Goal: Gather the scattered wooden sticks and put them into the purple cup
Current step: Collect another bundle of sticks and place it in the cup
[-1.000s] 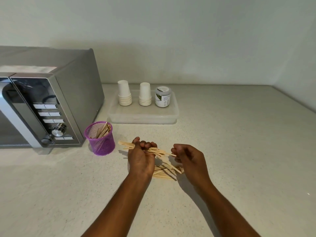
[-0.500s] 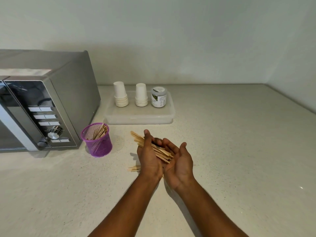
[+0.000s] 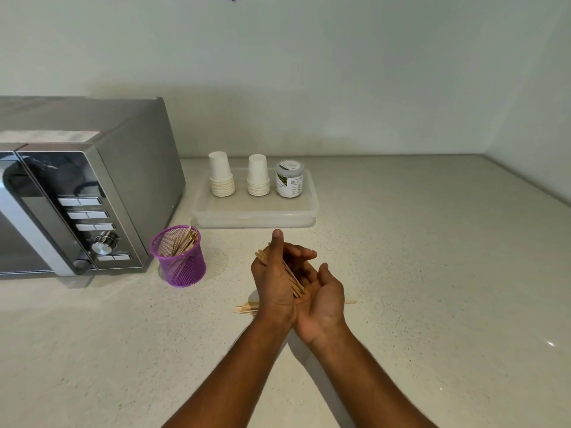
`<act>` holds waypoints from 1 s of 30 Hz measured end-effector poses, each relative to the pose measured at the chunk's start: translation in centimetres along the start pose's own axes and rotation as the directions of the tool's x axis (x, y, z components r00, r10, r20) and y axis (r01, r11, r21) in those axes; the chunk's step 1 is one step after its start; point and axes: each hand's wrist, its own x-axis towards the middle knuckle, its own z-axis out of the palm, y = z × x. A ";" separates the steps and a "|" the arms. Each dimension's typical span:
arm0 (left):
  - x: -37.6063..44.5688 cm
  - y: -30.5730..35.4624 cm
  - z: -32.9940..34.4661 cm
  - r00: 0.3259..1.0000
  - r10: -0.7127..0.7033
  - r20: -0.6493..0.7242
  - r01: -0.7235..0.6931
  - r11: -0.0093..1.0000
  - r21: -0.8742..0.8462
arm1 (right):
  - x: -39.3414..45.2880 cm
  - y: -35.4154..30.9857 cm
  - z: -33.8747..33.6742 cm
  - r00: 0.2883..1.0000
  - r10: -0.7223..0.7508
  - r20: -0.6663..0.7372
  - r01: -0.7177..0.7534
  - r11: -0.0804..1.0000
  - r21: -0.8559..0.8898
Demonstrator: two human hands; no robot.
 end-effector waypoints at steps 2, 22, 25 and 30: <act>-0.2 0.3 0.2 1.000 0.002 -0.001 -0.002 1.000 0.017 | 0.0 0.1 -0.2 0.998 -0.027 -0.051 0.026 0.999 -0.024; -0.8 0.9 0.3 0.997 -0.007 0.080 0.004 0.999 0.039 | -1.5 1.0 0.2 0.994 0.063 -0.088 -0.067 0.997 -0.042; -0.8 0.8 0.1 0.994 0.032 0.106 -0.034 0.999 0.021 | -1.6 0.8 0.2 0.994 0.072 -0.086 -0.079 0.993 -0.083; -0.7 0.9 0.2 0.996 0.007 0.090 -0.007 1.000 -0.007 | -1.9 0.9 0.4 0.992 0.089 -0.088 -0.097 0.991 -0.091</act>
